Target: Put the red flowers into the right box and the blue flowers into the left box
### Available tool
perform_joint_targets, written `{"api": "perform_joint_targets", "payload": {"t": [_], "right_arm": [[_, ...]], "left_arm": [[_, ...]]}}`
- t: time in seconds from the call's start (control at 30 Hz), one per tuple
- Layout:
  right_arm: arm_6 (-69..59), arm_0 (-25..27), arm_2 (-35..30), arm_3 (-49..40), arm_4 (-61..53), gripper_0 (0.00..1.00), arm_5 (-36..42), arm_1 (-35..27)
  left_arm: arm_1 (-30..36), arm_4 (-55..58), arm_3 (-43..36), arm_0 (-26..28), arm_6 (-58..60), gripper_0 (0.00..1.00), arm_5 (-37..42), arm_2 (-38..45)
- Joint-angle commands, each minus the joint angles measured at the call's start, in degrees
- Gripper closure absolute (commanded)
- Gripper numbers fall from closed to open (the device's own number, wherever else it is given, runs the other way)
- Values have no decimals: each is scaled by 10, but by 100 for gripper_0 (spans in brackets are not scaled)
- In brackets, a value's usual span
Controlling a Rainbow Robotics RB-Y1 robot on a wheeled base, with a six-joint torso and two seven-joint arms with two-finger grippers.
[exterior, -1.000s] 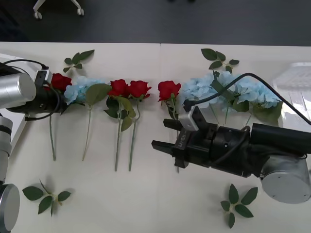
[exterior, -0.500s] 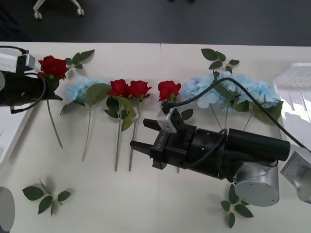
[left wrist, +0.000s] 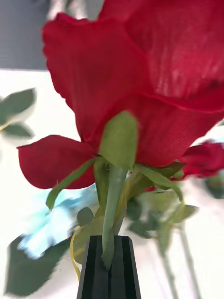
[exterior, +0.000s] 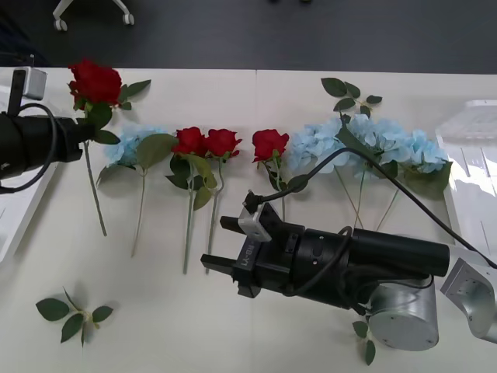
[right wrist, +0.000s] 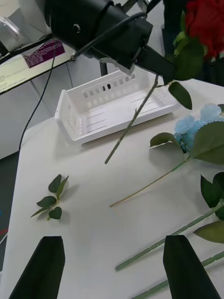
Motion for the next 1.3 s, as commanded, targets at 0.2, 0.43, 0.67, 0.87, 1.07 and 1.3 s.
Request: {"api": "perform_joint_targets", "payload": {"t": [0.2, 0.43, 0.67, 0.87, 1.07, 1.3], "right_arm": [[-2, -10, -6, -11, 2, 38, -29, 10], [-2, -10, -7, -11, 2, 38, -67, 14], [0, -10, -7, -10, 4, 24, -105, 14], [4, -10, -7, -11, 9, 0, -124, 12], [2, -10, -6, -12, 9, 0, -141, 8], [-7, -10, -6, -12, 10, 0, -130, 30]], "left_arm": [[10, 183, -18, 1, -99, 100, 78, 65], [9, 300, -18, 0, -155, 100, 155, 65], [0, 388, -17, 0, -217, 100, 217, 64], [-38, 444, -16, 0, -284, 100, 250, 65], [-72, 491, -16, -13, -305, 100, 272, 65], [-101, 508, -7, -50, -308, 100, 302, 65]]}}
